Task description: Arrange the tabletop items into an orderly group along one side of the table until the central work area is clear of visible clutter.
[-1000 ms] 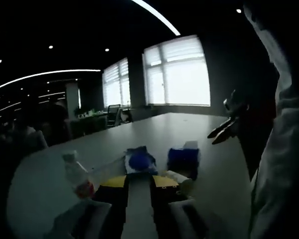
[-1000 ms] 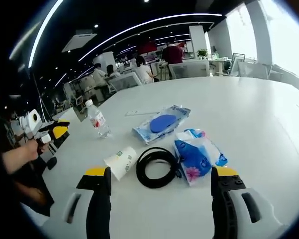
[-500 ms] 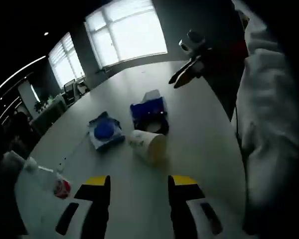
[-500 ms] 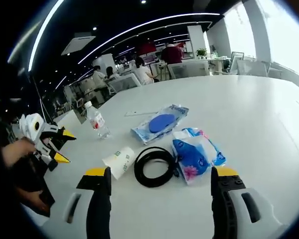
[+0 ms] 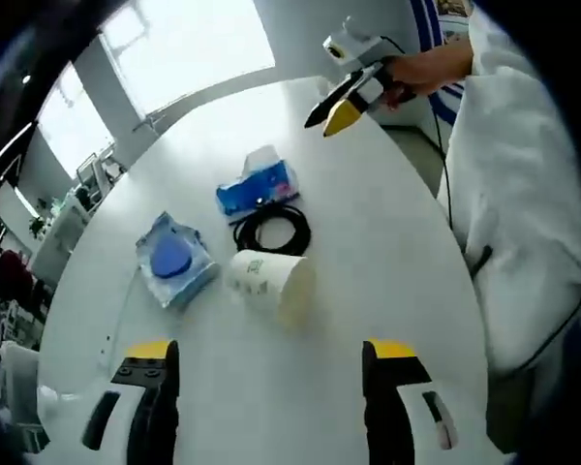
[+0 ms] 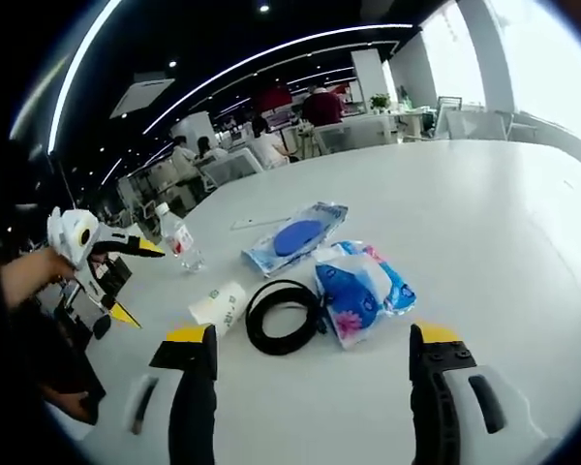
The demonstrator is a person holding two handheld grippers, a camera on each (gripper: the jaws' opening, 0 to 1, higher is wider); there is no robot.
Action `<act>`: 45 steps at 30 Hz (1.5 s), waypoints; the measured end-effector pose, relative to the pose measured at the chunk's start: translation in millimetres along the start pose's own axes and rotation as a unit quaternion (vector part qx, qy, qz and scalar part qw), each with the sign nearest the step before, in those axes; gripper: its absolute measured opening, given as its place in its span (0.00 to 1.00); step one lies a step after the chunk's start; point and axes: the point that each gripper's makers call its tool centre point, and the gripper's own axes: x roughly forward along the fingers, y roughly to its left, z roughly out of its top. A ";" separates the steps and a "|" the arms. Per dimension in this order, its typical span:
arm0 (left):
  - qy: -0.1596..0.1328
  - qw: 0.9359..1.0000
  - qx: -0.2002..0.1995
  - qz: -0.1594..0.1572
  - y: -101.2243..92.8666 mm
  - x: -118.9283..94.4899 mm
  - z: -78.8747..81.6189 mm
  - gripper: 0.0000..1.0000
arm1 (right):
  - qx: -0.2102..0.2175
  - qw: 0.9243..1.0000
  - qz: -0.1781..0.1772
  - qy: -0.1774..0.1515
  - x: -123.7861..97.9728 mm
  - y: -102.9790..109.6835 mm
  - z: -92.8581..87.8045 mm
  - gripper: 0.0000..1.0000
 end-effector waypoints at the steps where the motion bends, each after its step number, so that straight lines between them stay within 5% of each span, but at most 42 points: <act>1: 0.000 1.000 0.017 -0.009 -5.1 5.4 3.2 0.77 | 0.003 1.000 -0.001 -0.002 -1.1 -2.1 0.0 0.77; 2: -0.016 0.999 0.037 -0.015 -8.5 10.5 11.0 0.80 | 0.006 1.000 -0.003 -0.005 -5.1 -5.4 1.1 0.77; 5: 0.010 1.000 0.012 -0.020 -13.2 23.2 10.8 0.89 | 0.011 1.000 -0.010 -0.010 -11.2 -16.2 -0.1 0.77; 6: 0.018 0.999 0.031 -0.020 -14.6 25.8 10.8 0.84 | 0.017 1.000 -0.015 -0.014 -14.5 -24.0 -1.2 0.76; 7: 0.011 0.997 0.077 -0.027 -16.5 29.2 17.7 0.70 | 0.019 1.000 -0.015 -0.014 -15.2 -25.5 -1.8 0.76; 8: 0.021 0.995 0.087 -0.038 -20.3 30.0 18.9 0.48 | 0.022 0.999 -0.019 -0.015 -18.4 -30.3 -3.2 0.76; 9: 0.040 0.996 0.055 -0.052 -26.4 30.4 14.2 0.31 | 0.023 0.999 -0.021 -0.016 -20.4 -33.2 -4.2 0.75; 11: 0.044 0.993 0.096 -0.059 -26.7 34.3 18.0 0.06 | 0.029 0.999 -0.025 -0.016 -22.9 -41.0 -9.3 0.75; 13: 0.042 0.996 0.063 -0.041 -22.2 39.4 20.1 0.07 | 0.033 0.999 -0.030 -0.016 -27.9 -45.6 -13.7 0.75; 15: 0.020 0.993 0.113 -0.038 -20.7 41.4 30.0 0.00 | 0.040 0.998 -0.033 -0.018 -29.1 -50.3 -16.6 0.75; 17: 0.042 0.994 0.096 -0.018 -13.3 42.0 24.7 0.06 | 0.042 0.998 -0.035 -0.017 -30.8 -53.5 -19.5 0.75; 20: 0.031 0.995 0.092 -0.024 -13.8 41.7 28.0 0.04 | 0.047 0.998 -0.035 -0.018 -31.8 -54.7 -20.5 0.75; 24: 0.041 0.994 0.096 -0.016 -10.6 44.4 24.6 0.26 | 0.048 0.998 -0.034 -0.021 -31.6 -55.1 -19.2 0.74; 31: 0.047 0.993 0.102 -0.019 -12.5 45.4 21.9 0.25 | 0.048 0.998 -0.035 -0.024 -31.7 -57.4 -17.4 0.74; 36: 0.046 0.994 0.096 -0.014 -12.0 17.4 20.0 0.25 | 0.048 0.998 -0.034 -0.024 -32.3 -58.3 -16.9 0.74; 40: 0.044 0.995 0.084 -0.009 -16.5 -25.0 16.0 0.25 | 0.047 0.998 -0.033 -0.021 -28.6 -58.2 -17.6 0.74; 45: 0.034 0.998 0.040 0.044 1.7 -51.8 9.6 0.29 | 0.043 0.999 -0.022 -0.015 -20.2 -50.8 -17.3 0.74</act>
